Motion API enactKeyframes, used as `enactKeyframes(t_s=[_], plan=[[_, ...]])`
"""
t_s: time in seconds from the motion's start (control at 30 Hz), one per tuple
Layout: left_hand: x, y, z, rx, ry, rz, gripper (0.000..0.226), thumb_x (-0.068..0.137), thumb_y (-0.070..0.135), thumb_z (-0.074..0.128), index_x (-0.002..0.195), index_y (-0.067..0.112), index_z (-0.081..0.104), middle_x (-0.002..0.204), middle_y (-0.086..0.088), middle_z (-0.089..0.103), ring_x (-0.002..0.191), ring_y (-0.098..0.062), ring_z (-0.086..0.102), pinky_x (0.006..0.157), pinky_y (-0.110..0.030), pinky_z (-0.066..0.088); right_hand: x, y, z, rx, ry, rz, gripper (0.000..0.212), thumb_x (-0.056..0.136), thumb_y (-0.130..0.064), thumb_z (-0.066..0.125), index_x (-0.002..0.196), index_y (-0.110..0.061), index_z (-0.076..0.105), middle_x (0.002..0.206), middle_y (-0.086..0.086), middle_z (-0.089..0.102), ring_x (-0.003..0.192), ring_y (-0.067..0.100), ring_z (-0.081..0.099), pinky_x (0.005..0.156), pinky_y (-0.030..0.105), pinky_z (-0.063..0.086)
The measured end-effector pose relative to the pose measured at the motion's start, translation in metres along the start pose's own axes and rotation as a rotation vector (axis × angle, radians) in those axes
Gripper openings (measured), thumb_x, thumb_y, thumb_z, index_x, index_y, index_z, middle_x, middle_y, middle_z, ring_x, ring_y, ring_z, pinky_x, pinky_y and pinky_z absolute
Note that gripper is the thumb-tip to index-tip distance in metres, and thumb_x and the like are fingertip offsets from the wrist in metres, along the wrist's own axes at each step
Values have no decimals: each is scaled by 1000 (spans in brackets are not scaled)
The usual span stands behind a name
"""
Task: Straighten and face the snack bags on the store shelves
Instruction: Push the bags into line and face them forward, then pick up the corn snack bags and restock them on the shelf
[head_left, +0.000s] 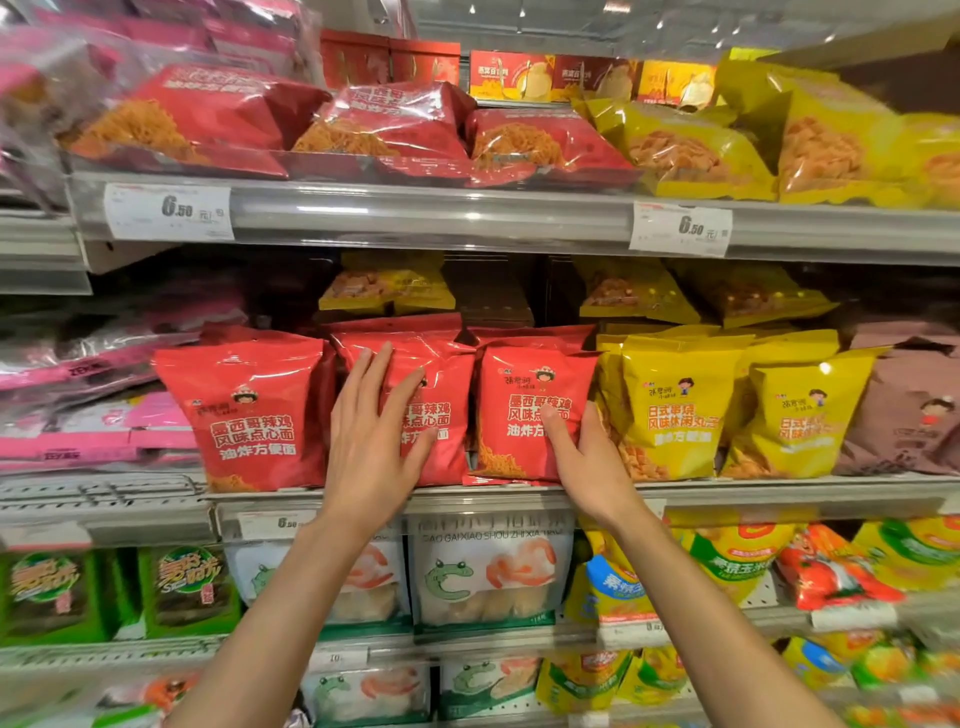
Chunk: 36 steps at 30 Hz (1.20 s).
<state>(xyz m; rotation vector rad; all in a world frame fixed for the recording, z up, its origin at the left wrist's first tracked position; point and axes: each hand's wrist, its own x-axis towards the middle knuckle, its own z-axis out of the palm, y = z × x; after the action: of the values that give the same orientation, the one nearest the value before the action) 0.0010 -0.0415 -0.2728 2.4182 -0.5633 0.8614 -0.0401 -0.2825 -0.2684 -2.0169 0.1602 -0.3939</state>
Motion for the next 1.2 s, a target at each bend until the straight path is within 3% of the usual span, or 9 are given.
enactKeyframes(t_s=[0.2, 0.3, 0.4, 0.53, 0.67, 0.8, 0.93, 1.07, 1.2], plan=[[-1, 2, -6, 4, 25, 32, 67, 91, 28, 75, 151, 20, 47, 170, -3, 18, 158, -25, 5, 124, -49, 13, -2, -2, -5, -28, 67, 66, 53, 95, -65, 49, 130, -25, 52, 108, -10, 67, 98, 12, 68, 90, 36, 58], [-5, 2, -12, 12, 59, 70, 64, 90, 27, 75, 148, 18, 50, 168, -4, 25, 156, -28, 14, 122, -54, 19, -7, -2, -7, -1, 145, 61, 60, 92, -62, 58, 135, -20, 54, 115, -6, 68, 102, 11, 67, 88, 36, 60], [-7, 4, -19, -36, 121, 75, 54, 91, 30, 68, 141, 14, 56, 159, -6, 40, 148, -30, 30, 120, -52, 28, -12, 0, -11, 47, 194, 49, 56, 92, -52, 66, 134, -17, 56, 119, -5, 67, 106, 7, 65, 91, 31, 58], [-14, 16, -29, -166, 160, 58, 44, 92, 27, 66, 133, 10, 62, 135, -4, 58, 130, -23, 48, 112, -36, 38, -26, 4, -17, 107, 222, 29, 38, 94, -36, 69, 126, -16, 61, 113, -5, 68, 102, 3, 65, 79, 15, 52], [-30, 40, -30, -504, 63, -182, 30, 96, 29, 68, 125, 21, 65, 121, 10, 64, 116, -8, 59, 100, -23, 45, -44, 12, -26, 168, 219, 24, 21, 96, -25, 68, 115, -15, 65, 105, -3, 71, 98, 7, 67, 79, 19, 53], [-51, 64, -16, -805, -83, -369, 23, 95, 20, 70, 118, 22, 67, 109, 8, 72, 101, -4, 67, 88, -16, 52, -68, 26, -43, 229, 201, 78, 7, 98, -15, 64, 102, -13, 69, 92, 12, 73, 87, 24, 70, 79, 38, 57], [-77, 81, 13, -918, -92, -462, 18, 94, 11, 70, 112, 16, 68, 97, 3, 75, 91, -4, 69, 86, -16, 52, -94, 59, -65, 176, 231, 132, 11, 99, -13, 62, 93, -15, 72, 86, 7, 75, 83, 27, 70, 78, 41, 57], [-103, 97, 43, -981, -135, -585, 20, 95, 4, 66, 108, 19, 69, 97, 0, 74, 92, -12, 69, 89, -22, 53, -116, 105, -94, 163, 273, 232, 16, 99, -7, 59, 92, -14, 72, 79, -1, 75, 77, 15, 70, 77, 41, 57], [-123, 116, 69, -921, -147, -641, 19, 96, 3, 65, 103, 20, 69, 88, 7, 74, 87, -9, 69, 81, -18, 51, -123, 146, -123, 191, 303, 303, 14, 99, -3, 58, 93, -8, 70, 73, 2, 73, 74, 20, 68, 71, 32, 58]])
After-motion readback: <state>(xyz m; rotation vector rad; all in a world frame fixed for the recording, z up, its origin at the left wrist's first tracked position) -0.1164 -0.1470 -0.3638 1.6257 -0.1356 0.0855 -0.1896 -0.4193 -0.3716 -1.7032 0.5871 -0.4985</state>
